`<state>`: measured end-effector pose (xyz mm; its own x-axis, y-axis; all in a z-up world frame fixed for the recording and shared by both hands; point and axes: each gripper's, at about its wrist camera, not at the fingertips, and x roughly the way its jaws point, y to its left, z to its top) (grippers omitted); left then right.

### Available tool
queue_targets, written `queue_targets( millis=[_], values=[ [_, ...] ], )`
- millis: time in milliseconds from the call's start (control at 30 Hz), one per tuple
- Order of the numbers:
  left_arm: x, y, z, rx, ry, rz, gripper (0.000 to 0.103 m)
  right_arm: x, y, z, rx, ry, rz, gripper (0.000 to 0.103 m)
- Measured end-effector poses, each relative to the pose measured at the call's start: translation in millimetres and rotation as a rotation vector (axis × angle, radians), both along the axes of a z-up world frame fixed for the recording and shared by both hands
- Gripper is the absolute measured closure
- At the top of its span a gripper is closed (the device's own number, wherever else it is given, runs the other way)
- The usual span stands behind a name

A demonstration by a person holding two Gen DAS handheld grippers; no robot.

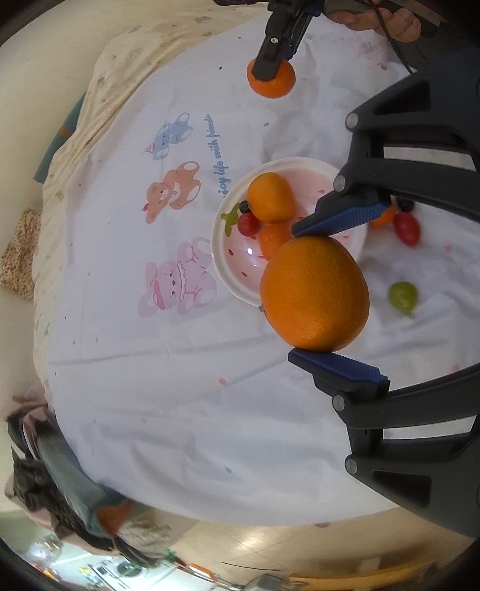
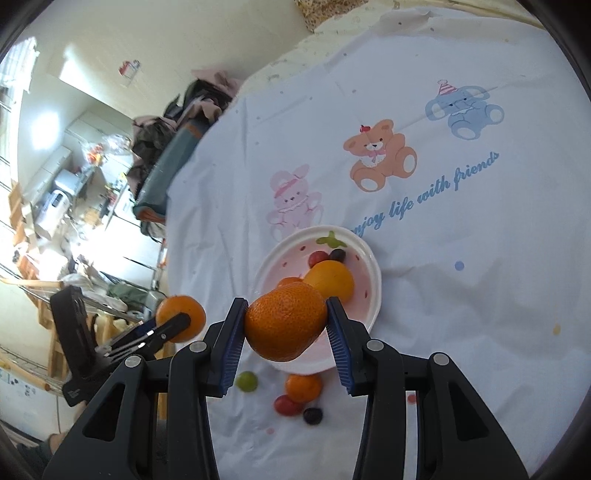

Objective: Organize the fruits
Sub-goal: 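Carry the orange with the left tool while the right tool carries the tangerine to the plate, then open the left tool over the plate while the right tool releases the tangerine there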

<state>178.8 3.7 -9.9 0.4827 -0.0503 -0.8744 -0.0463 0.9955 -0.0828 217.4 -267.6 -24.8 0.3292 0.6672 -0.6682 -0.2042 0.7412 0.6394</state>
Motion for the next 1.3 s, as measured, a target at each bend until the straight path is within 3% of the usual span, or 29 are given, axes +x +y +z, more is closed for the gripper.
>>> queue_targets(
  millis=[233,500,1300],
  values=[
    [47,-5,-27,0.034,0.054,-0.026,0.047,31,18,-34,-0.085,0.056,0.044,0.058],
    [86,-12,-54,0.038,0.084,-0.038,0.047,37,38,-67,-0.134,0.128,0.108,0.058],
    [107,-30,-88,-0.013,0.125,-0.076,0.046,39,50,-94,-0.181,0.238,0.131,0.056]
  ],
)
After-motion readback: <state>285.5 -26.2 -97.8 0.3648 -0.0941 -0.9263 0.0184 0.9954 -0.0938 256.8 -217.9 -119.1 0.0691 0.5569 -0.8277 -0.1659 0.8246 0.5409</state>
